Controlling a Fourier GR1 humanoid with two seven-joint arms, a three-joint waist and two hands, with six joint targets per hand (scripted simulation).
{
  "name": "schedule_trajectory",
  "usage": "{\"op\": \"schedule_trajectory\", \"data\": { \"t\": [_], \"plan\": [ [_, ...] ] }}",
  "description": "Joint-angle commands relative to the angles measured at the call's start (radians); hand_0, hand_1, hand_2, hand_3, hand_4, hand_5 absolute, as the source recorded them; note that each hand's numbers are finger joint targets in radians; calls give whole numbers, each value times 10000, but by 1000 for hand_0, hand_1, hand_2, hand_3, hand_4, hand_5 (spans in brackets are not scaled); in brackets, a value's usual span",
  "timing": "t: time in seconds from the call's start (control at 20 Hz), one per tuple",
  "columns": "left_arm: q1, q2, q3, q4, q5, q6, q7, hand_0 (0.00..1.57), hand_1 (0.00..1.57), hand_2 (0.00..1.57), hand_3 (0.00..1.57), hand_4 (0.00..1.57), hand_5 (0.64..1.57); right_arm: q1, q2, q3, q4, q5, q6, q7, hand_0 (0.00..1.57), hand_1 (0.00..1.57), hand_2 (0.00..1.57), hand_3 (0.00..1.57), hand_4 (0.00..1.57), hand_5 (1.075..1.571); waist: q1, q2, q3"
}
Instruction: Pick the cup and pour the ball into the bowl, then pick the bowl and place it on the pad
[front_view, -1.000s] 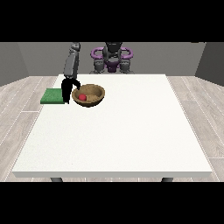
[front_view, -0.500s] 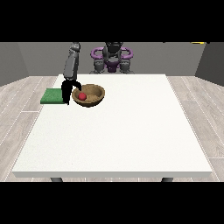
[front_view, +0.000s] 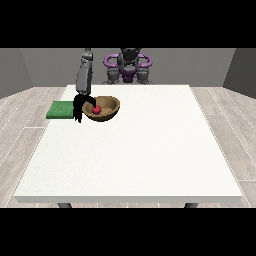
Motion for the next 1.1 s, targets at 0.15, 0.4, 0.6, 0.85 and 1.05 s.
{"op": "schedule_trajectory", "data": {
  "t": [0.15,0.4,0.6,0.85,1.05],
  "plan": [
    [-225,342,296,-243,532,-322,-11,0,0,0,0,1028,1529,952,-698,45,894,649,-1457,737,1571,1571,1571,1571,944,1471,457,915,204],
    [-395,530,410,103,717,-458,36,0,0,0,0,1129,1517,1112,-1276,357,300,929,-1899,1291,1571,1571,1571,1424,948,1530,331,891,170],
    [200,376,461,468,589,-473,-84,0,0,0,0,1175,1525,1294,-1690,557,-371,1021,-2444,1968,1571,1571,1571,1267,1021,1545,282,116,145],
    [329,491,605,923,524,-405,-93,0,0,0,0,1197,1534,959,-2728,866,-883,987,-2343,3621,1571,1571,1571,1042,1026,1556,-171,-391,145],
    [1014,405,761,1207,293,-494,-693,0,0,0,0,1204,1537,843,-3789,1061,-1240,1080,-1845,4816,1571,1571,1571,865,1061,1556,-451,-573,162]
  ]
}}
